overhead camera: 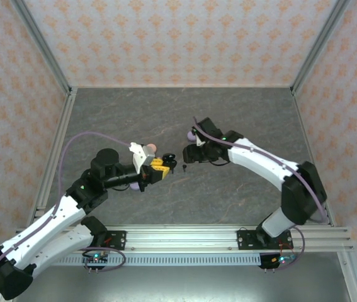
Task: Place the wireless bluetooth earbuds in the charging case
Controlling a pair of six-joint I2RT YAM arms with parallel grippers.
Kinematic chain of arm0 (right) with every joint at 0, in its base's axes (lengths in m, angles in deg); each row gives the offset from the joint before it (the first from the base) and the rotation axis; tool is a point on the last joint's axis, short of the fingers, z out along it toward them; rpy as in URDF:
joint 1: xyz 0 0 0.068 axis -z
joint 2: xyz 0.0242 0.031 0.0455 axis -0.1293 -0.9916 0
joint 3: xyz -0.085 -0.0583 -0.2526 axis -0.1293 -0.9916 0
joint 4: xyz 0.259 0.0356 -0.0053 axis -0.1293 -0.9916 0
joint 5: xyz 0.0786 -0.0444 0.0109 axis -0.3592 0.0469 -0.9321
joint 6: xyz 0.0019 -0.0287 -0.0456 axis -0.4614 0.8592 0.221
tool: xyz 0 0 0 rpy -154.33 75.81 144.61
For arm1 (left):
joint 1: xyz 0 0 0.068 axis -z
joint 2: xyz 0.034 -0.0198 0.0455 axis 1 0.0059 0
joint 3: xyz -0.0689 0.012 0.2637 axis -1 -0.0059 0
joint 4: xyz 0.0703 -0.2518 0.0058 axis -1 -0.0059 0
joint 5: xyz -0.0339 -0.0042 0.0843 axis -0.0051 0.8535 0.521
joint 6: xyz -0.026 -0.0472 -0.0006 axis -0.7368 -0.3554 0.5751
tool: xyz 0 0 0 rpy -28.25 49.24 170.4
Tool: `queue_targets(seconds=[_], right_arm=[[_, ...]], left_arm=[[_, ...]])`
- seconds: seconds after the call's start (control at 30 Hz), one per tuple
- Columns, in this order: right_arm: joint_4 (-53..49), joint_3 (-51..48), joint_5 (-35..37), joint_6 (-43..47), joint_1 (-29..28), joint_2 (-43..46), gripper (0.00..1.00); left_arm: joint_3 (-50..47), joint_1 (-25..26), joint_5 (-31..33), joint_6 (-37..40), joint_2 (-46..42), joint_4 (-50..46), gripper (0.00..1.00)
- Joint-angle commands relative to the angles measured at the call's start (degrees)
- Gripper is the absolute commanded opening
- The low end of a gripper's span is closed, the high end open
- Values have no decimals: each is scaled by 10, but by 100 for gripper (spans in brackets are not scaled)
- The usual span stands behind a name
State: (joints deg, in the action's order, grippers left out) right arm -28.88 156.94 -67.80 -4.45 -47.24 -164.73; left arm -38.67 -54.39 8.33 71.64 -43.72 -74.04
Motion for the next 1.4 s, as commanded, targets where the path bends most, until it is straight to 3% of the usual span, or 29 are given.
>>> queue_targets(seconds=[0.0,0.23,0.57,1.0,1.37], right_arm=[[-53,39,47,-25,-12,-58,59],[-70,99,54,-34,-28,-157,51],[-71,145,53,-32,-36,-225,44],[-72,162,41,-27,-40,-264,38],[-72,155,30,-25,-40,-261,25]], left_arm=[[-5,6,12,5,-7,3,0],[-7,6,15,7,-3,3,0],[-9,6,18,10,-3,3,0],[-3,6,18,10,9,2,0],[8,6,18,16,14,-10,0]])
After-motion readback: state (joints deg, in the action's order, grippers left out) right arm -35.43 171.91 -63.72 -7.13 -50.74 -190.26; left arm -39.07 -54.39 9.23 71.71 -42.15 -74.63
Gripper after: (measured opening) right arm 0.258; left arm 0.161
